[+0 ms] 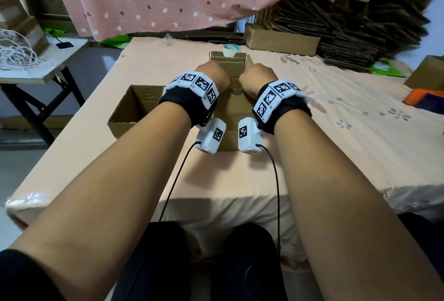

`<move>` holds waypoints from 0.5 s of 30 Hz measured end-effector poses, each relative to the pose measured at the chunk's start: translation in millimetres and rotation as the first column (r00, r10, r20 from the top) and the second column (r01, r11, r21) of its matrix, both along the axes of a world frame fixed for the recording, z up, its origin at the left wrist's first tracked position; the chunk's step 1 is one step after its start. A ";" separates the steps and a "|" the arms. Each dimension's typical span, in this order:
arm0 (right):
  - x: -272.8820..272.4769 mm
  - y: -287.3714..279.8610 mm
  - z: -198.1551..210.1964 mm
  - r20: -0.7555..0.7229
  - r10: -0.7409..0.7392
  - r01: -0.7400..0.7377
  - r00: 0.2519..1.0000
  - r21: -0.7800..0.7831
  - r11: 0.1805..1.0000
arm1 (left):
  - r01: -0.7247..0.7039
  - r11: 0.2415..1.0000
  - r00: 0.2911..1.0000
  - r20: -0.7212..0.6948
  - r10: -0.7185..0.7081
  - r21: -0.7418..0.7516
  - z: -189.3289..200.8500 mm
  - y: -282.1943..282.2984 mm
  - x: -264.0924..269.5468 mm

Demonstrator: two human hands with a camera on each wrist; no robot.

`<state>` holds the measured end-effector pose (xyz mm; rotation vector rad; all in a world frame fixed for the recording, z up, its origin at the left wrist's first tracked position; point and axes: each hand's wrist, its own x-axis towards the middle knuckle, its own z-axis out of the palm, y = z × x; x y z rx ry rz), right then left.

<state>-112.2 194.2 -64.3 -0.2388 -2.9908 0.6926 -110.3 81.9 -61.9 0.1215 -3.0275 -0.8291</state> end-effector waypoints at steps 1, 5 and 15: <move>1.0 0.1 0.0 0.003 0.004 -0.004 1.000 0.005 1.000 | 0.001 1.000 1.000 0.004 -0.002 0.009 -0.2 0.0 0.4; 8.4 0.2 2.0 0.016 0.022 -0.023 1.000 0.034 0.999 | 0.007 0.999 1.000 0.027 -0.008 0.044 -1.1 -1.8 3.1; 7.4 -0.6 4.2 0.042 0.019 -0.021 0.999 0.040 0.999 | 0.064 0.998 0.998 0.007 -0.065 0.022 -3.9 -7.4 0.0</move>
